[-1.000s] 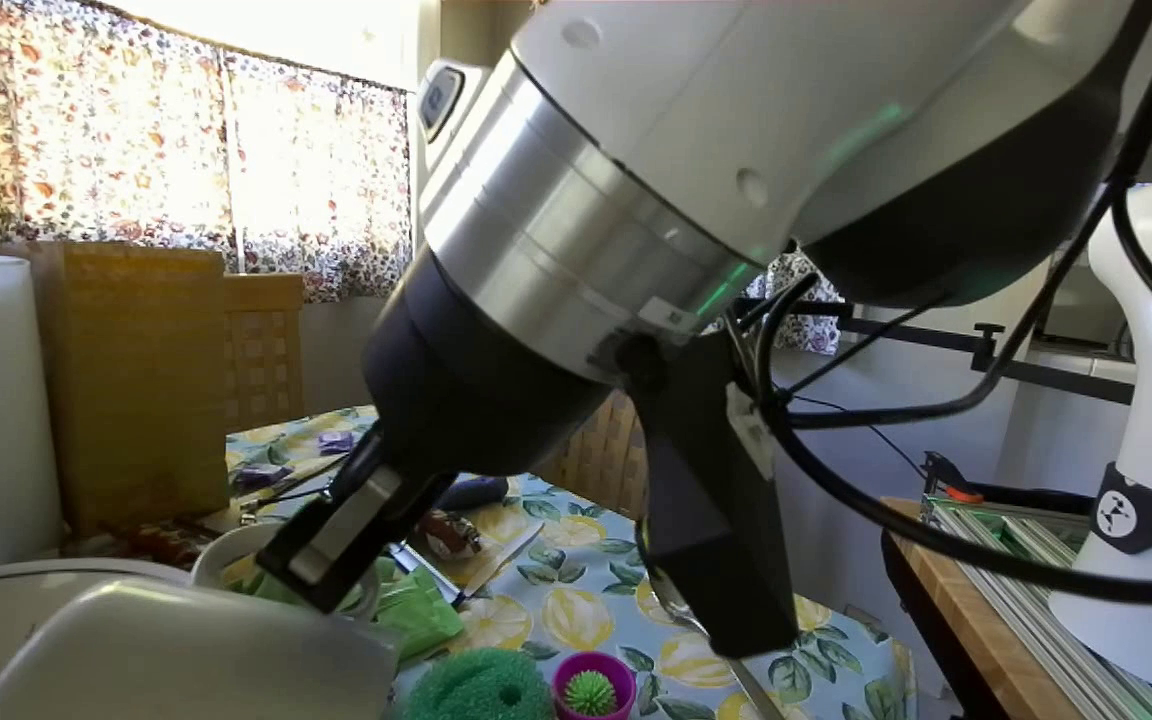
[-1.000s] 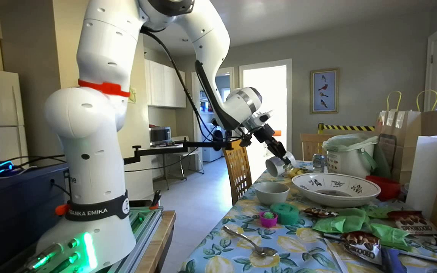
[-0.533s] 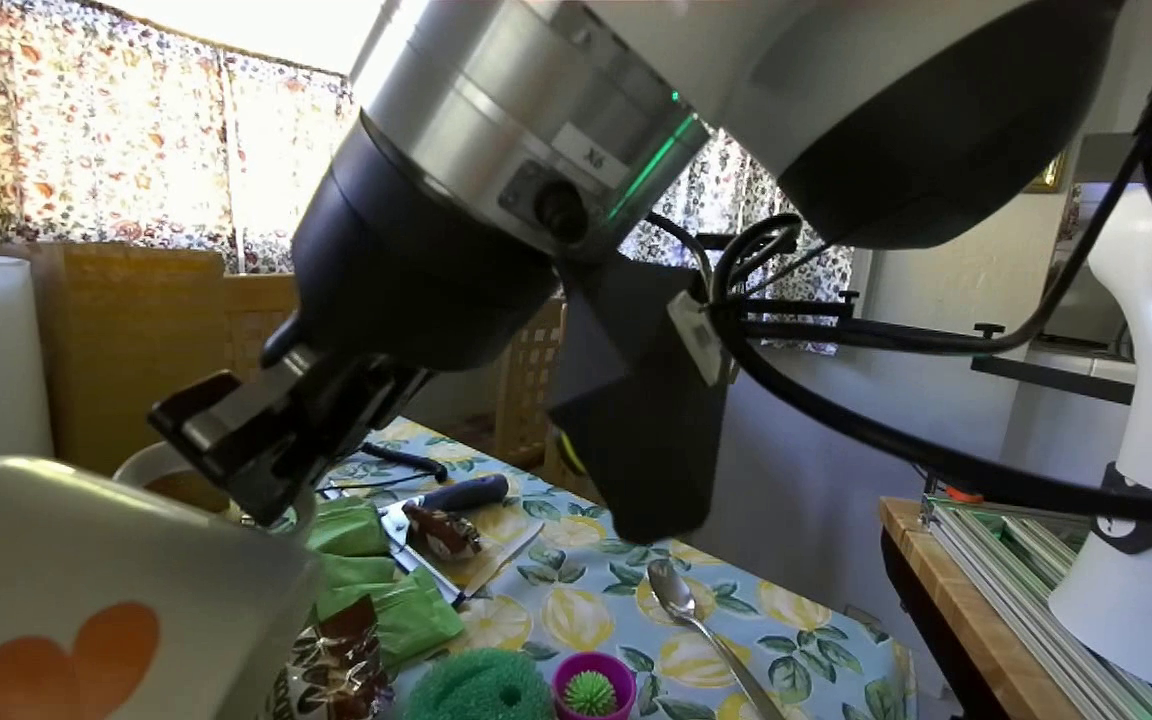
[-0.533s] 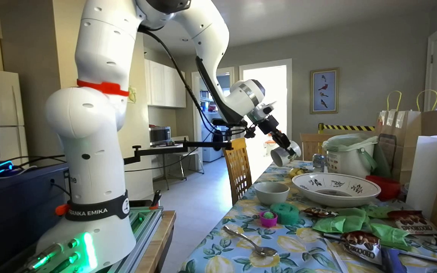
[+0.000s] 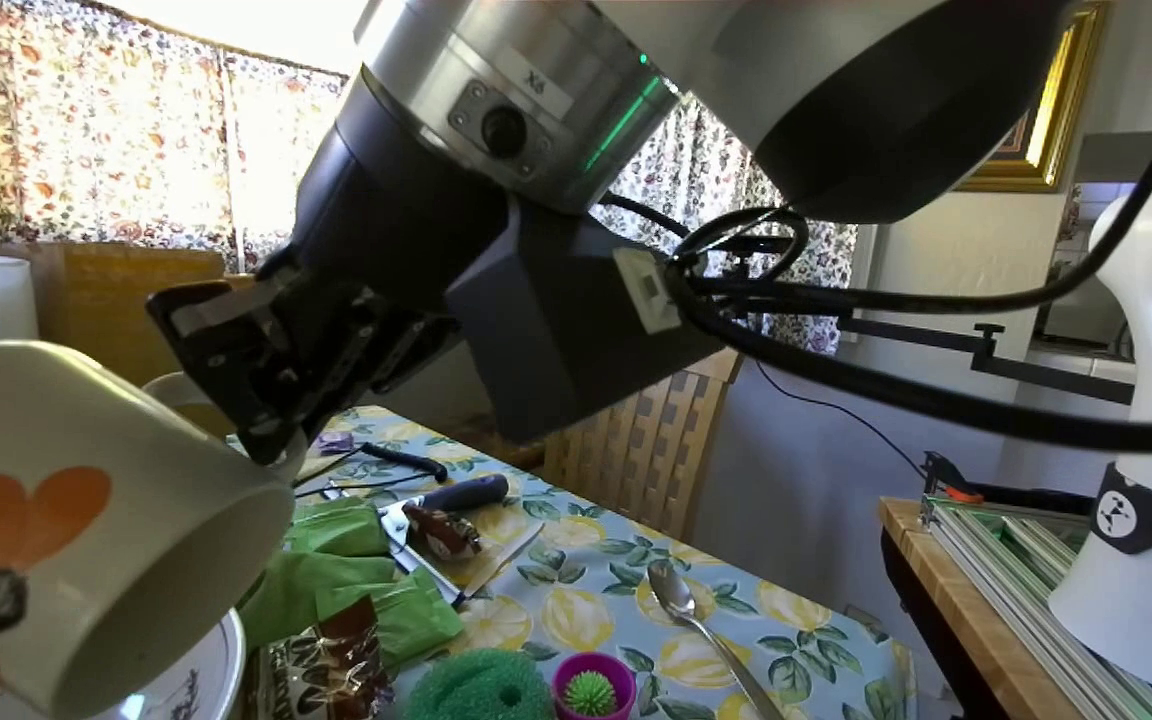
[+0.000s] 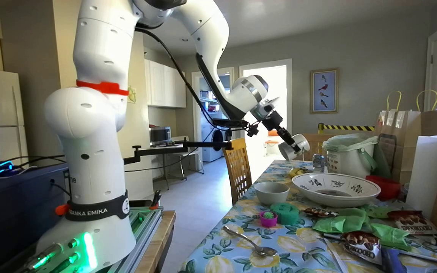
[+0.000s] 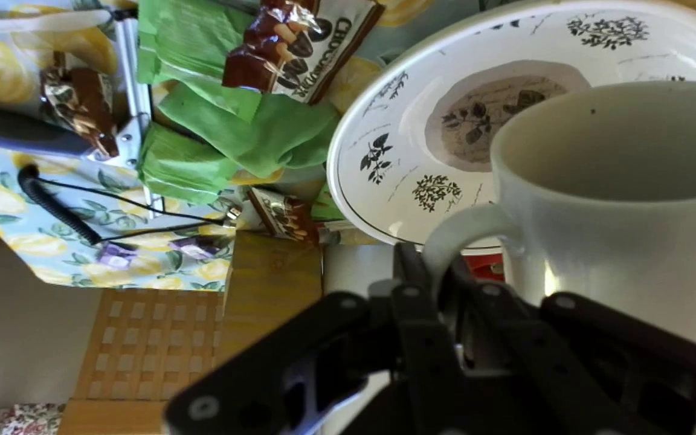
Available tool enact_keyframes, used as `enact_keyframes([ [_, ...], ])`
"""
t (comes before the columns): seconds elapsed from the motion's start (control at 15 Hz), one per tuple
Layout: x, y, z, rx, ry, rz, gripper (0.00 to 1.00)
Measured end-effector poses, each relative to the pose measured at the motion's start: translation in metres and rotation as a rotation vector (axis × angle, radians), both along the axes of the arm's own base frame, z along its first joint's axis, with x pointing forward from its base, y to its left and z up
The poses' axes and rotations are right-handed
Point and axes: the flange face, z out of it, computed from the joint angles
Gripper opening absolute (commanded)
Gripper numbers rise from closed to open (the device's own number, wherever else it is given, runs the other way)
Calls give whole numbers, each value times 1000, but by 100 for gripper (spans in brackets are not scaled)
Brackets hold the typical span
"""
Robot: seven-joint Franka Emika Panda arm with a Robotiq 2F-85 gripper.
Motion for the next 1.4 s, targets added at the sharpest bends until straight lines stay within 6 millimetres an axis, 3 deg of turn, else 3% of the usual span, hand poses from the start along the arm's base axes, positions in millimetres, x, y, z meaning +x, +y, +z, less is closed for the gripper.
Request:
enact_keyframes([
  [0.87, 1, -8, -1, 222, -21, -164, 3],
  [1.4, -4, -17, -18, 224, 176, -265, 3],
])
